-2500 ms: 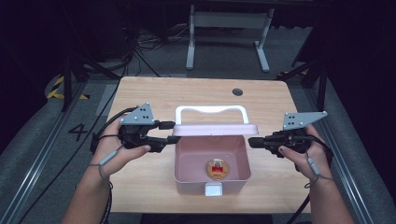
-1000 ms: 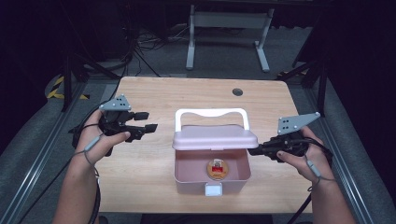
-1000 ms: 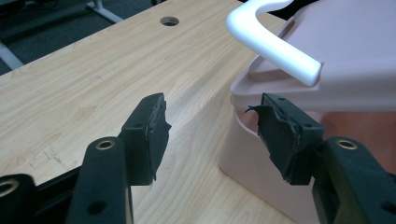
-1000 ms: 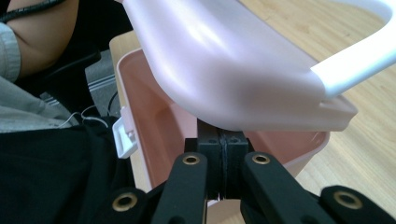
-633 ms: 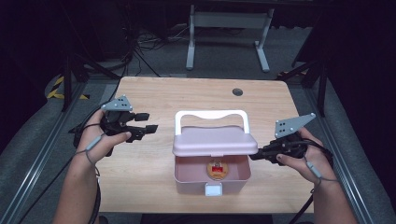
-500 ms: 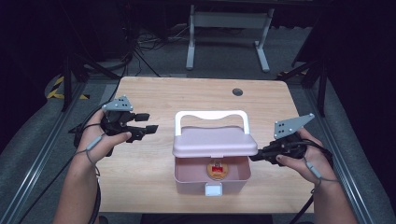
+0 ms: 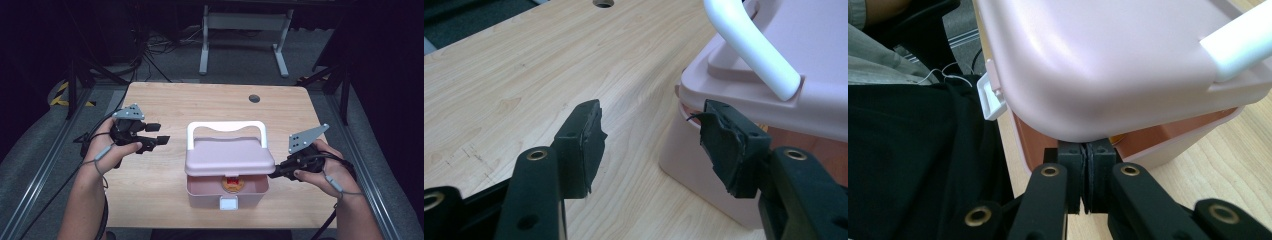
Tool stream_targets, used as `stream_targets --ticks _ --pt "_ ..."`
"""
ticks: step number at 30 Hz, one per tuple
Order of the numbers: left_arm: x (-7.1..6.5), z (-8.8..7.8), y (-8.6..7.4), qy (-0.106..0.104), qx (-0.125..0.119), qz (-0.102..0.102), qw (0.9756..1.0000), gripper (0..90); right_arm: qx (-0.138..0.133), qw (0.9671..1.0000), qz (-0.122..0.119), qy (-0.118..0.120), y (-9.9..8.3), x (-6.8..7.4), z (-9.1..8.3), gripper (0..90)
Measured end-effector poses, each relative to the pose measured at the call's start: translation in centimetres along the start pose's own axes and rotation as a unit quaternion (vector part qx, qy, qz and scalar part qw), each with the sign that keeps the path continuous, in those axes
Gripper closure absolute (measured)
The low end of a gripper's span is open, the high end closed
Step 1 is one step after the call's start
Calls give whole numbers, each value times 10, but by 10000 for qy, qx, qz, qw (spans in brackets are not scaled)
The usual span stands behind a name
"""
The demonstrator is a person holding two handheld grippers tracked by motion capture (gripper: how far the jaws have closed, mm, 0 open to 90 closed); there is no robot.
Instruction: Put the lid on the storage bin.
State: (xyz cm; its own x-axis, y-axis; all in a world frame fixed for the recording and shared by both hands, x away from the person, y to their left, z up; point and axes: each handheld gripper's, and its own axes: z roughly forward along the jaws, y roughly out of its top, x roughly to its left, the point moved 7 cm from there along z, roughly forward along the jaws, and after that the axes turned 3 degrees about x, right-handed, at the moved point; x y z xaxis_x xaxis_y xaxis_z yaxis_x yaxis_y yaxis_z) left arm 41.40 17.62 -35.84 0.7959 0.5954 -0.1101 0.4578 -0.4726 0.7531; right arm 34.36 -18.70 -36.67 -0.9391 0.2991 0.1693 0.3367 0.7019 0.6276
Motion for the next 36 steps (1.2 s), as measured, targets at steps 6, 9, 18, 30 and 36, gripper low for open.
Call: stream_targets --ticks 6,9,18,30,36 --pt "1 2 -2 -14 63 8 10000 426 215 9997 -145 -3 -3 1 4 897" --pt "0 4 -2 -35 93 6 10000 426 330 9993 -195 13 -5 2 6 895" --pt "1 6 -4 -62 126 -45 9999 422 629 9971 -422 113 -9 8 10 894" --pt "2 11 -5 -69 207 -42 9998 419 861 9949 -478 218 -13 10 14 894" --pt "2 12 -6 -78 257 -46 9996 418 1004 9933 -508 276 -16 11 17 894"
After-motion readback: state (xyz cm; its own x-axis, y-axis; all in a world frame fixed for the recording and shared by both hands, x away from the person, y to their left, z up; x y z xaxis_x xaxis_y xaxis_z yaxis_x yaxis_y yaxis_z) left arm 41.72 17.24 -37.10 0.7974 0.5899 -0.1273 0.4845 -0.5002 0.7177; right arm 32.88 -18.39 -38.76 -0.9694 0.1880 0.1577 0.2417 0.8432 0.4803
